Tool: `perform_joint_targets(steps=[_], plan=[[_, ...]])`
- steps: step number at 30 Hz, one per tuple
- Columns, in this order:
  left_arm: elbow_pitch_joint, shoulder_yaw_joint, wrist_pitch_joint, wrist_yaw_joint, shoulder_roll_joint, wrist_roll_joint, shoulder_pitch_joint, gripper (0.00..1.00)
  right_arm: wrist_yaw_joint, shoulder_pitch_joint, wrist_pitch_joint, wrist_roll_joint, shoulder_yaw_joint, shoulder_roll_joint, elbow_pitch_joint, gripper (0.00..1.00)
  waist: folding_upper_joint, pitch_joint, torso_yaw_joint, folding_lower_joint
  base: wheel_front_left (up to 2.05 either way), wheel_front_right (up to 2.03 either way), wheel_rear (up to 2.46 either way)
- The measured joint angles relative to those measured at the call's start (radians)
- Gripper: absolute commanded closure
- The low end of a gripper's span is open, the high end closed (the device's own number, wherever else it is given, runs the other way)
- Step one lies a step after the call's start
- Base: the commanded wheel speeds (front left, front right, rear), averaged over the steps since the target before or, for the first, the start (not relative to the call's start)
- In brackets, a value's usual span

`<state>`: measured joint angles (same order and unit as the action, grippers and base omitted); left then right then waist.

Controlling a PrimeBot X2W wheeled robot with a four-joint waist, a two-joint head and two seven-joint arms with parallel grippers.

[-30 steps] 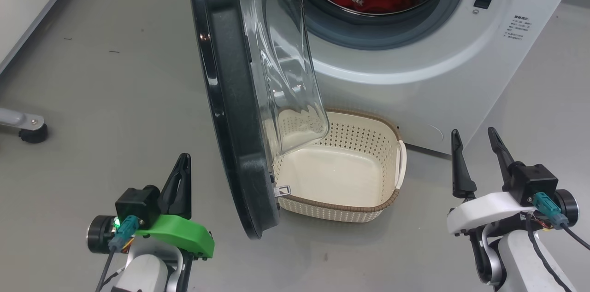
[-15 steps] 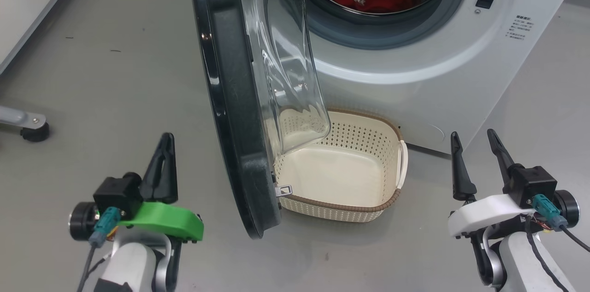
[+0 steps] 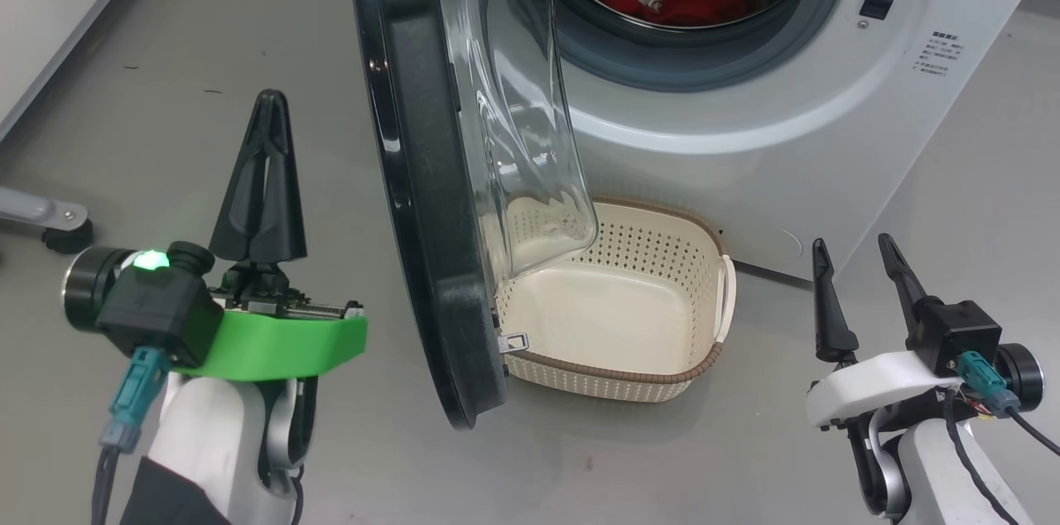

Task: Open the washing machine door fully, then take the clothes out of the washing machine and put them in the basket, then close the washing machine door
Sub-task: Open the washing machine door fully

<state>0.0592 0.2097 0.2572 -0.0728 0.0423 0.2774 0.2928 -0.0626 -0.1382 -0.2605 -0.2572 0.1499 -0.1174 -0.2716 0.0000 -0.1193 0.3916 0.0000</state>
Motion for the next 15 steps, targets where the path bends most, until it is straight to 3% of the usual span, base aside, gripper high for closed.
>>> perform_joint_targets(steps=[15], plan=[[0.197,0.200,-0.025,0.111,0.001,0.014,-0.051,1.00,0.026,0.007,0.000,0.014,-0.017,0.021,-0.013,0.00,0.0000,0.021,-0.002,0.0000,0.00,0.00,0.00]])
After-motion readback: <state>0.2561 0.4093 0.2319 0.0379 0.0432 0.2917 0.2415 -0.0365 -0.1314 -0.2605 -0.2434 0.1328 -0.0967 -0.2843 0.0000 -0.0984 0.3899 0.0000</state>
